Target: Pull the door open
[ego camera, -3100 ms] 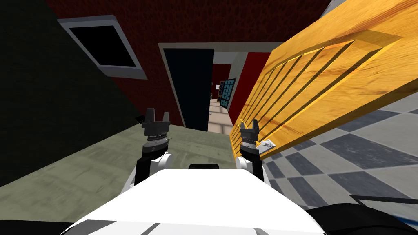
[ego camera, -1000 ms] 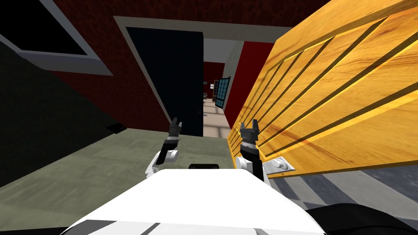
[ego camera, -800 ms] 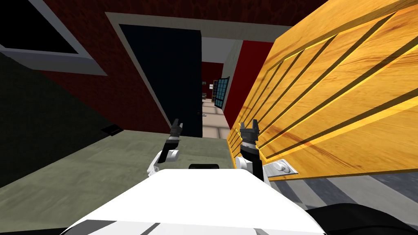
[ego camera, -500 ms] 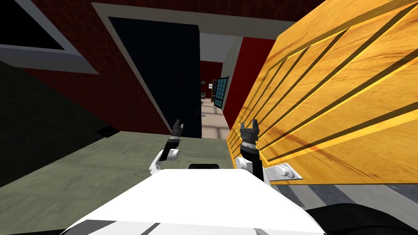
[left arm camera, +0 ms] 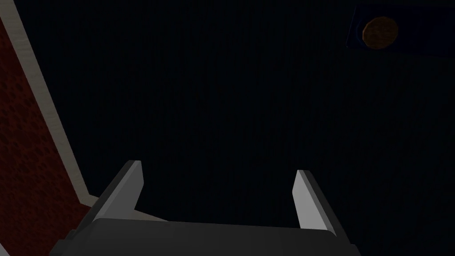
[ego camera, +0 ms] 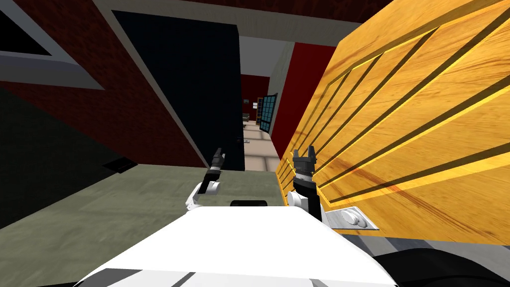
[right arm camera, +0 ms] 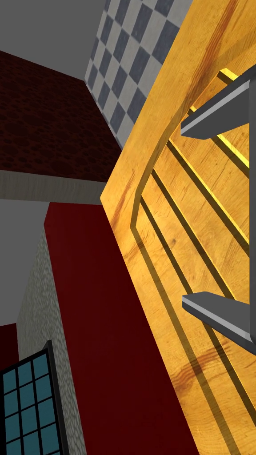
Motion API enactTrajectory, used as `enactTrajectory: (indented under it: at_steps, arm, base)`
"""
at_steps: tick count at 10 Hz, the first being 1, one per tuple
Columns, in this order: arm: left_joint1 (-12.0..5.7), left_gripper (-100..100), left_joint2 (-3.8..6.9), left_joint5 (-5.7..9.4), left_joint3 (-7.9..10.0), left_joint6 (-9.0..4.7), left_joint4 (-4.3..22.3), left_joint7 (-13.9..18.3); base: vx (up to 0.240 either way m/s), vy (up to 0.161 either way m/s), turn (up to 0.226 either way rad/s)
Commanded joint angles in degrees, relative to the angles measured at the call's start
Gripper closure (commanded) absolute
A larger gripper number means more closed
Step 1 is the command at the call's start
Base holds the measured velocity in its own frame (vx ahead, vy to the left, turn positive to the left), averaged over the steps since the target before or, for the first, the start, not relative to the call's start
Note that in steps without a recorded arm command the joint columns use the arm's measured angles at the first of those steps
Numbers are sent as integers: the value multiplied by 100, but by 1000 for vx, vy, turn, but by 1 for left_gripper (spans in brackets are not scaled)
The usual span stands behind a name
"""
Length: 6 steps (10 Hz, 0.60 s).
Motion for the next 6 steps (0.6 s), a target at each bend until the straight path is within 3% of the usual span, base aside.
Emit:
enactTrajectory:
  at_steps: [1,6]
  arm:
    - [-80,-100,18,9,14,53,200,13]
    - [-307,-100,44,26,43,200,754,43]
  base:
    - [112,-5,-37]
    - [96,-8,-42]
